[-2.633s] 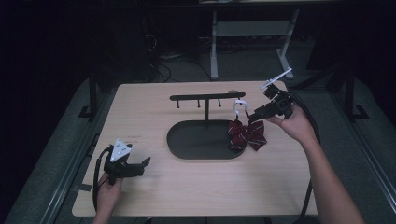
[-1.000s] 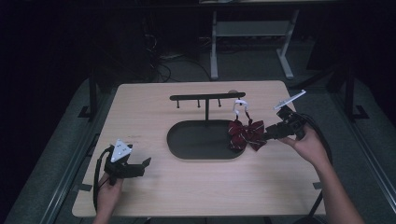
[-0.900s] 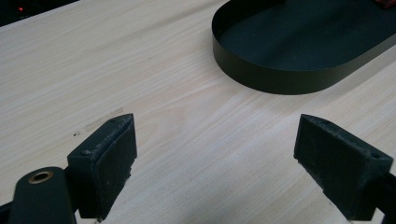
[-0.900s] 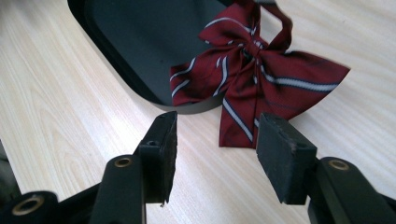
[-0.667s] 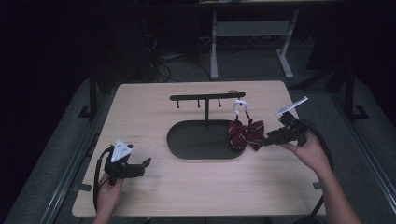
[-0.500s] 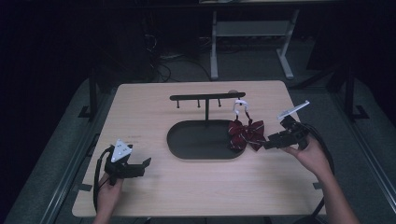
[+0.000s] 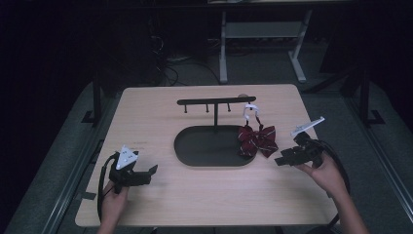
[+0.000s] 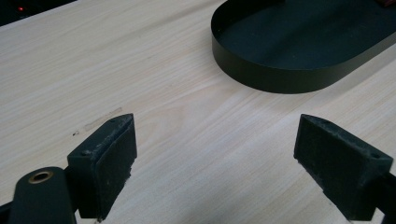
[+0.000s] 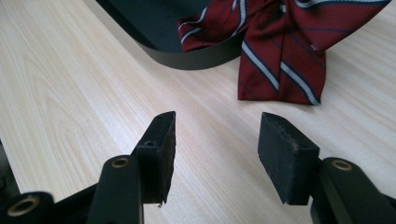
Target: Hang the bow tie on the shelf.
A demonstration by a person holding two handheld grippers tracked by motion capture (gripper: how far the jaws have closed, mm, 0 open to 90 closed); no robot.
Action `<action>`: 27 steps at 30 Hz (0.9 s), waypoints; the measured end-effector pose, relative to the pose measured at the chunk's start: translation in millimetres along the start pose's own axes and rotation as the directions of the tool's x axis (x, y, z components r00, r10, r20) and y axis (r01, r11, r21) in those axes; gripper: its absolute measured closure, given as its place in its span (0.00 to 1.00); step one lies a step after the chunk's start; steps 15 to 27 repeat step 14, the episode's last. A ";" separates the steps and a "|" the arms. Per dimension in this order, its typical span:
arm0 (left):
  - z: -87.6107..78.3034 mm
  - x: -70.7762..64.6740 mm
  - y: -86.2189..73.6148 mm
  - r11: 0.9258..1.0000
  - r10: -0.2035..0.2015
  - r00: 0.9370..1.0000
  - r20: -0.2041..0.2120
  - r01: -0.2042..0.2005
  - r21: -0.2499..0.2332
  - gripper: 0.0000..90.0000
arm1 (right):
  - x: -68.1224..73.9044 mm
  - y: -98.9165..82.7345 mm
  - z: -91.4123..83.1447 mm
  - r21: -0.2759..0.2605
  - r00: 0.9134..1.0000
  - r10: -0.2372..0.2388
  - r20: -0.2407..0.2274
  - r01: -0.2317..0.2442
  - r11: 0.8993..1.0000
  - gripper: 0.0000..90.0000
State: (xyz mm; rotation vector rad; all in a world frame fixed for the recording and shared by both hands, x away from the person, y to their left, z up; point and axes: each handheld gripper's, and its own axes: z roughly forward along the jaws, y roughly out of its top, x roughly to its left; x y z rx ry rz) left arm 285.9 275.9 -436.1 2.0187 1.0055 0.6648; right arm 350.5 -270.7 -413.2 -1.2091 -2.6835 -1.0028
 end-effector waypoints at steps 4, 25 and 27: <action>-0.1 0.2 -0.3 1.000 -0.001 1.000 0.000 0.001 -0.002 0.15 | 3.9 -6.3 2.1 -0.009 1.000 -0.003 -0.002 0.003 1.000 0.51; 0.2 0.1 0.1 1.000 0.000 1.000 -0.001 0.000 0.002 0.15 | 27.2 -32.3 3.0 -0.072 1.000 -0.005 0.025 0.007 0.997 0.40; 0.2 0.1 0.1 1.000 0.000 1.000 -0.001 0.000 0.002 0.15 | 27.2 -32.3 3.0 -0.072 1.000 -0.005 0.025 0.007 0.997 0.40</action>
